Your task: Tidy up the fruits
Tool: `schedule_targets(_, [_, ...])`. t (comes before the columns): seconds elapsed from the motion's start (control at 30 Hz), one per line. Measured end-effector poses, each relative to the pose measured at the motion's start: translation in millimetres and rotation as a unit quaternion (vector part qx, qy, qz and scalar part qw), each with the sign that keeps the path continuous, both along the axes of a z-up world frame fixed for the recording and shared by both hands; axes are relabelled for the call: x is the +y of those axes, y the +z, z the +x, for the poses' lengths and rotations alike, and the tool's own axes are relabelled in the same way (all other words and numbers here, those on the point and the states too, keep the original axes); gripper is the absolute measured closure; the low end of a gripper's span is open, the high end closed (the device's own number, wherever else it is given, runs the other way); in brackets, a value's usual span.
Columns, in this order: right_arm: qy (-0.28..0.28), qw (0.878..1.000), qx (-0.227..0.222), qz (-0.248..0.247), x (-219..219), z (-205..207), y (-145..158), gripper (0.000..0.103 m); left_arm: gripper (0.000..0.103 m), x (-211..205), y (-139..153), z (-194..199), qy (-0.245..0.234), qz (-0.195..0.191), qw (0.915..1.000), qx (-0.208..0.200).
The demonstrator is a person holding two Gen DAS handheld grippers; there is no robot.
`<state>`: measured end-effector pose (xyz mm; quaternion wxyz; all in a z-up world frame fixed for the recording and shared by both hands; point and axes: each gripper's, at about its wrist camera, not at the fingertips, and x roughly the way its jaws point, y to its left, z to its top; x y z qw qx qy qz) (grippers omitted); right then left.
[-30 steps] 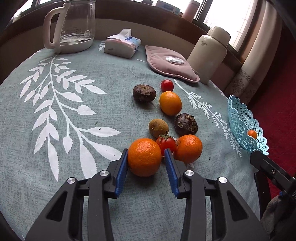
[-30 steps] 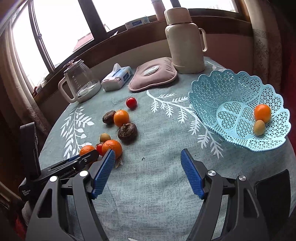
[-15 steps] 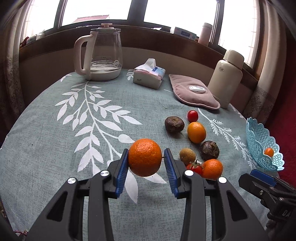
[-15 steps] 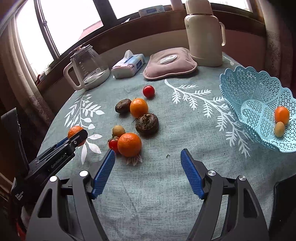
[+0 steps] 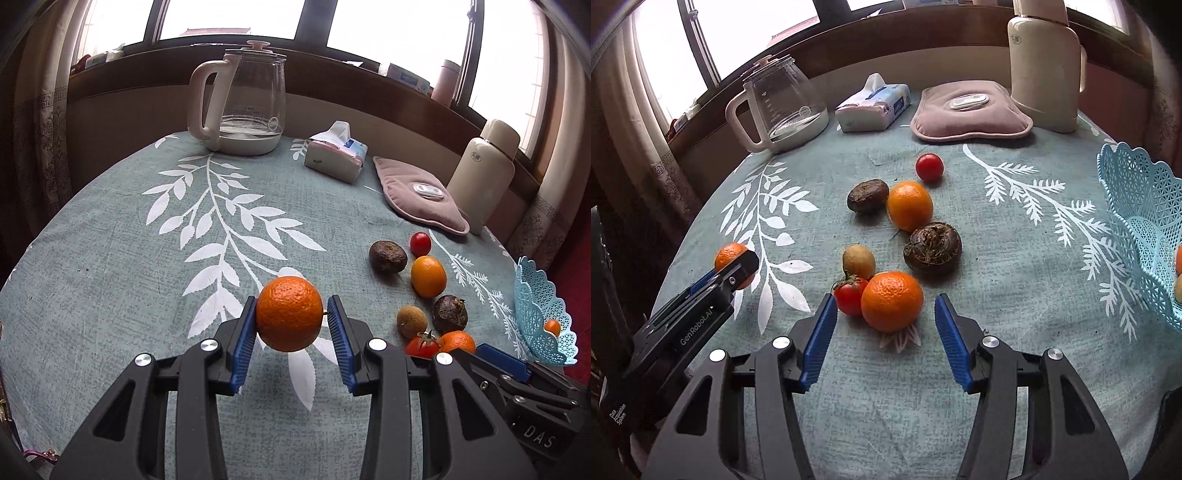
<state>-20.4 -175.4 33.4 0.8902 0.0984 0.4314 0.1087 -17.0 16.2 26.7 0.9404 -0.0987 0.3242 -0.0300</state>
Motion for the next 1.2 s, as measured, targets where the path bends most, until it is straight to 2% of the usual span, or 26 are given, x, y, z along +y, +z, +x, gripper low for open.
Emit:
schedule_targets(0.03, [0.0, 1.0, 0.002, 0.001, 0.9, 2.3, -1.1, 0.053, 0.064, 0.4, -0.4, 0.4, 0.0, -0.001, 1.0, 0.001])
schedule_targets(0.47, [-0.008, 1.0, 0.005, 0.013, -0.2, 13.2, -6.9, 0.054, 0.064, 1.6, -4.2, 4.3, -0.002, -0.01, 0.9999, 0.012])
schedule_targets(0.57, [-0.007, 1.0, 0.006, 0.014, -1.0, 11.1, -7.2, 0.064, 0.064, 1.4, -4.9, 5.2, -0.006, -0.01, 0.9998, 0.014])
schedule_targets(0.83, [-0.013, 1.0, 0.002, 0.021, -2.9, 4.7, -4.7, 0.064, 0.064, 0.3, -4.1, 4.5, -0.007, -0.01, 0.9998, 0.012])
schedule_targets(1.2, [-0.026, 0.999, -0.026, 0.021, -5.9, -6.4, 15.9, 0.064, 0.064, -0.7, -2.2, 2.8, -0.009, -0.011, 0.9999, 0.006])
